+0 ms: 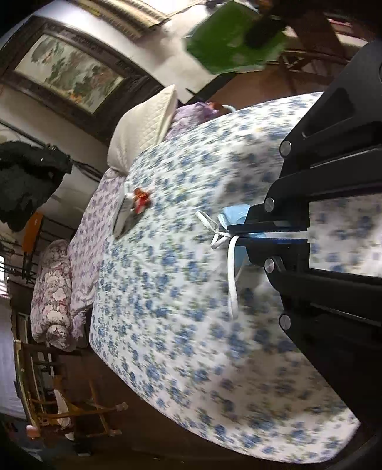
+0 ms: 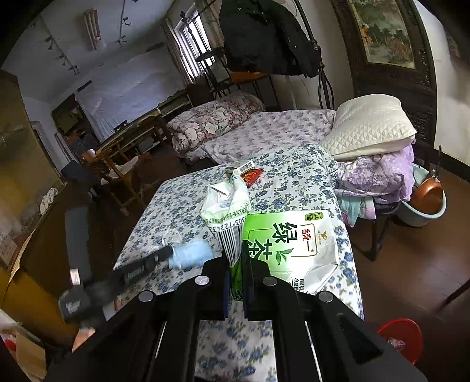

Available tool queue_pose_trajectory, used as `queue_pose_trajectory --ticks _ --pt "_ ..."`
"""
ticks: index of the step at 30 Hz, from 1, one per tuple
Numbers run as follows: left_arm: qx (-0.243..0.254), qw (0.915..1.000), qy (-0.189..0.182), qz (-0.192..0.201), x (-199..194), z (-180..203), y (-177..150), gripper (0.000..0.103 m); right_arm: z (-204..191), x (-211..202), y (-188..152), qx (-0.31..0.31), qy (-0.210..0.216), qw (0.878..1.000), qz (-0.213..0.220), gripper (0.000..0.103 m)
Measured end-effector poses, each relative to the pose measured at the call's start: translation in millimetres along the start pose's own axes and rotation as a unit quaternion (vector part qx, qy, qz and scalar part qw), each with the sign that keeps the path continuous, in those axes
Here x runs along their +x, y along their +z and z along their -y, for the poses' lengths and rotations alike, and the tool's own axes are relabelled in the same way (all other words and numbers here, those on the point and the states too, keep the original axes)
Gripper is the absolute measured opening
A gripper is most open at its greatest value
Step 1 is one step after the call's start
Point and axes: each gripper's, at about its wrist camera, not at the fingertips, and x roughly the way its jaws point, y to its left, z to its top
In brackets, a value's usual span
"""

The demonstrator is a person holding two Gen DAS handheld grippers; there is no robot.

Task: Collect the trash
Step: 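Grasp the green tea carton with the right tool while the left grasps the blue mask, then carry the tea carton and blue mask over the red wastebasket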

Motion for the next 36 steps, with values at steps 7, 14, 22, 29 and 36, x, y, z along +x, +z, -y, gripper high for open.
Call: queue_pose_trajectory --ticks 7,14,22,29,36 --pt "0.023 0.9996 -0.015 -0.003 -30 17 -27 0.003 9 -23 -14 0.012 0.005 1.000 -0.001 0.007" --pt "0.069 0.9968 -0.039 0.005 -52 66 -33 0.003 40 -43 -25 0.036 -0.009 0.999 0.004 0.007" --pt "0.128 0.9895 -0.064 -0.021 -39 129 -47 0.003 92 -60 -33 0.069 -0.037 0.997 0.011 0.007" --pt "0.201 0.9739 -0.092 -0.052 -11 201 -72 0.004 169 -68 -60 0.100 -0.099 0.990 -0.014 0.007" --pt "0.247 0.9565 -0.118 -0.102 32 265 -102 0.003 261 -55 -118 0.175 -0.145 0.971 -0.072 0.007"
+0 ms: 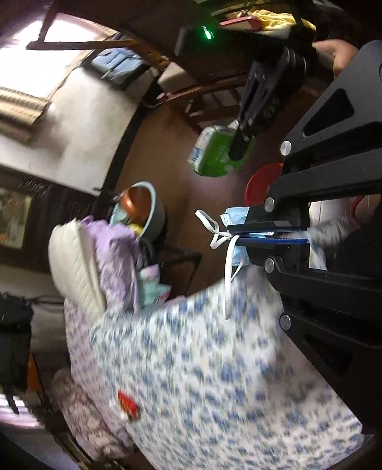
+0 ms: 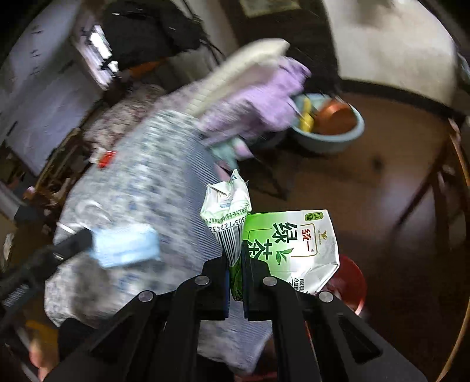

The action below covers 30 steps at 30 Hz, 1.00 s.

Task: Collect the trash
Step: 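Carry the tea carton and blue mask over the red wastebasket, then open the right tool to drop the carton while the left drops the mask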

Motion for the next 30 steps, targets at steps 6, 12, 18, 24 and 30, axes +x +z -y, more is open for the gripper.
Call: queue_pose_trajectory --ticks 6,12,18,24,30 --pt "0.028 0.9987 -0.015 -0.039 48 38 1 0.004 56 39 -20 0.055 -0.020 0.998 -0.040 0.007" --pt "0.049 0.9956 -0.018 -0.078 98 68 -7 0.004 103 84 -47 0.098 -0.034 0.990 -0.100 0.007" --pt "0.058 0.9920 -0.015 -0.111 135 79 -21 0.004 128 125 -70 0.132 -0.035 0.981 -0.140 0.007" --pt "0.055 0.9897 -0.011 -0.132 156 82 -28 0.004 134 135 -74 0.136 -0.050 0.980 -0.138 0.063" --pt "0.066 0.9867 -0.013 -0.148 171 91 -35 0.004 144 123 -83 0.131 -0.061 0.977 -0.158 0.063"
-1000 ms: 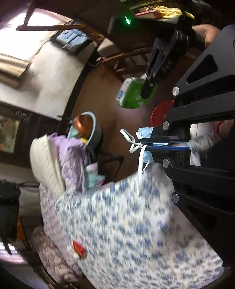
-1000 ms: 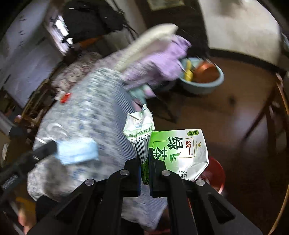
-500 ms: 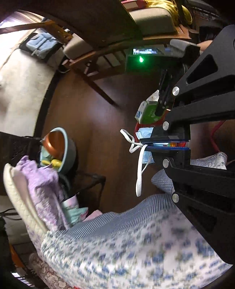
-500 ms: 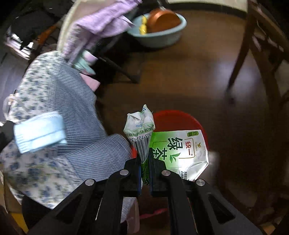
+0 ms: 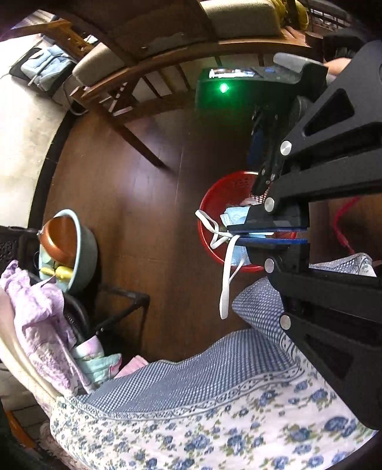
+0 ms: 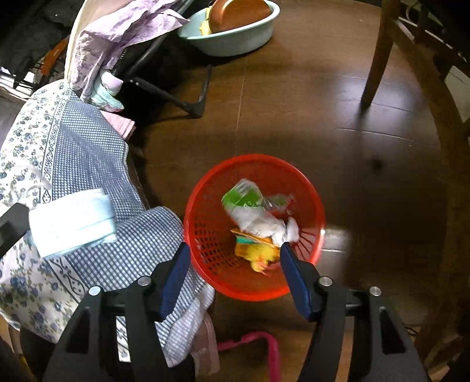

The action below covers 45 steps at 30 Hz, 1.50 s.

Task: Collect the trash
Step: 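Open the right tool to drop the carton while the left drops the mask, then move both open tools back over the bed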

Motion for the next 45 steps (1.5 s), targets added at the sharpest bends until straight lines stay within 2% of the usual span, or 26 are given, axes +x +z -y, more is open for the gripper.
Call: queue_pose_trajectory --ticks 3,12,22,29,30,31,32,33,34,35,41,44,45 --pt "0.007 0.9999 -0.002 -0.010 7 4 -4 0.004 4 1 -10 -0.008 -0.009 1.000 -0.017 0.069" --pt "0.007 0.9983 -0.002 -0.058 51 15 -5 0.004 15 15 -38 -0.002 -0.015 0.998 -0.060 0.071" --pt "0.025 0.9944 -0.004 -0.103 93 27 -12 0.004 30 4 -37 0.017 0.000 0.999 -0.042 0.071" --pt "0.022 0.9946 -0.019 -0.100 97 27 -12 0.008 29 8 -43 0.009 -0.006 0.998 -0.056 0.071" --pt "0.020 0.9946 -0.024 -0.099 96 26 -11 0.014 29 8 -44 0.007 -0.007 0.998 -0.058 0.071" --pt "0.018 0.9949 -0.027 -0.096 95 25 -11 0.025 28 8 -46 0.004 -0.009 0.998 -0.061 0.071" --pt "0.015 0.9952 -0.026 -0.093 94 24 -11 0.042 28 8 -46 0.003 -0.011 0.998 -0.062 0.071" --pt "0.011 0.9958 -0.025 -0.087 91 22 -10 0.052 27 8 -47 0.002 -0.012 0.998 -0.063 0.071" --pt "0.008 0.9963 -0.026 -0.082 88 21 -9 0.065 26 7 -48 0.000 -0.014 0.998 -0.063 0.071" --pt "0.002 0.9968 -0.031 -0.074 84 18 -8 0.071 25 6 -48 -0.003 -0.017 0.998 -0.064 0.071" --pt "-0.014 0.9959 -0.068 -0.057 67 13 -6 0.085 19 -1 -49 -0.014 -0.024 0.998 -0.061 0.071" --pt "-0.015 0.9953 -0.084 -0.047 52 15 -5 0.085 15 -8 -47 -0.018 -0.029 0.998 -0.054 0.071" --pt "-0.008 0.9959 -0.081 -0.038 43 18 -4 0.086 15 -10 -47 -0.019 -0.032 0.998 -0.052 0.074"
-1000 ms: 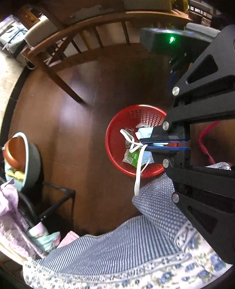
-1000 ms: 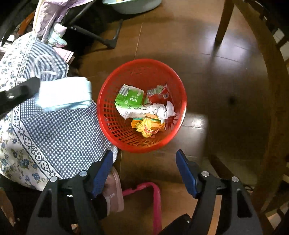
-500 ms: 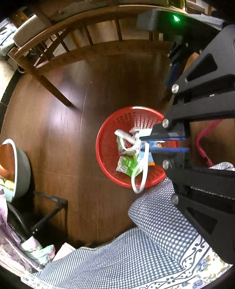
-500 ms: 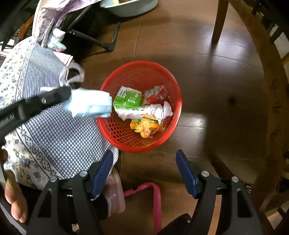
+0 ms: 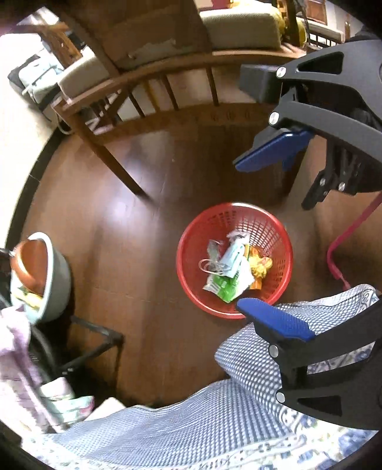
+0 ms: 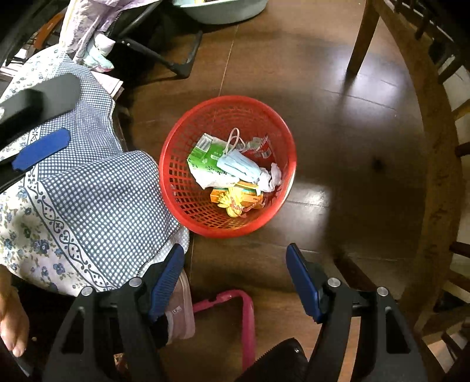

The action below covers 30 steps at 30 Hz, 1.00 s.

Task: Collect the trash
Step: 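Move both open tools back over the bed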

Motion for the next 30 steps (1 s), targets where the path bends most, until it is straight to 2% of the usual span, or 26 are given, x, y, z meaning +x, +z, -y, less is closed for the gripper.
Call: queue_pose_trajectory --ticks 2,4,8,12,17,20,23,26,30 --pt "0.024 0.9993 0.012 0.024 -21 11 0 0.088 -2 -7 1 -0.001 -0.009 1.000 0.008 0.078" --pt "0.041 0.9976 0.023 0.051 -42 19 -3 0.091 -5 -13 2 -0.004 -0.012 1.000 0.012 0.078" --pt "0.043 0.9935 0.023 0.103 -91 19 -11 0.094 -14 -36 5 -0.015 -0.023 0.999 0.034 0.083" --pt "0.011 0.9890 0.024 0.145 -138 -4 -18 0.095 -25 -57 9 -0.025 -0.037 0.997 0.055 0.089" --pt "-0.052 0.9773 0.055 0.198 -201 -58 -31 0.095 -49 -83 9 -0.041 -0.042 0.995 0.076 0.089" --pt "-0.100 0.9652 0.074 0.230 -240 -97 -41 0.095 -78 -106 11 -0.066 -0.038 0.992 0.103 0.089" --pt "-0.142 0.9467 0.128 0.259 -278 -134 -54 0.095 -111 -128 13 -0.095 -0.036 0.985 0.139 0.089" --pt "-0.168 0.9317 0.165 0.277 -305 -162 -62 0.095 -149 -147 13 -0.123 -0.009 0.978 0.166 0.089" --pt "-0.204 0.9059 0.221 0.298 -340 -204 -74 0.096 -208 -165 9 -0.169 0.034 0.966 0.194 0.090"
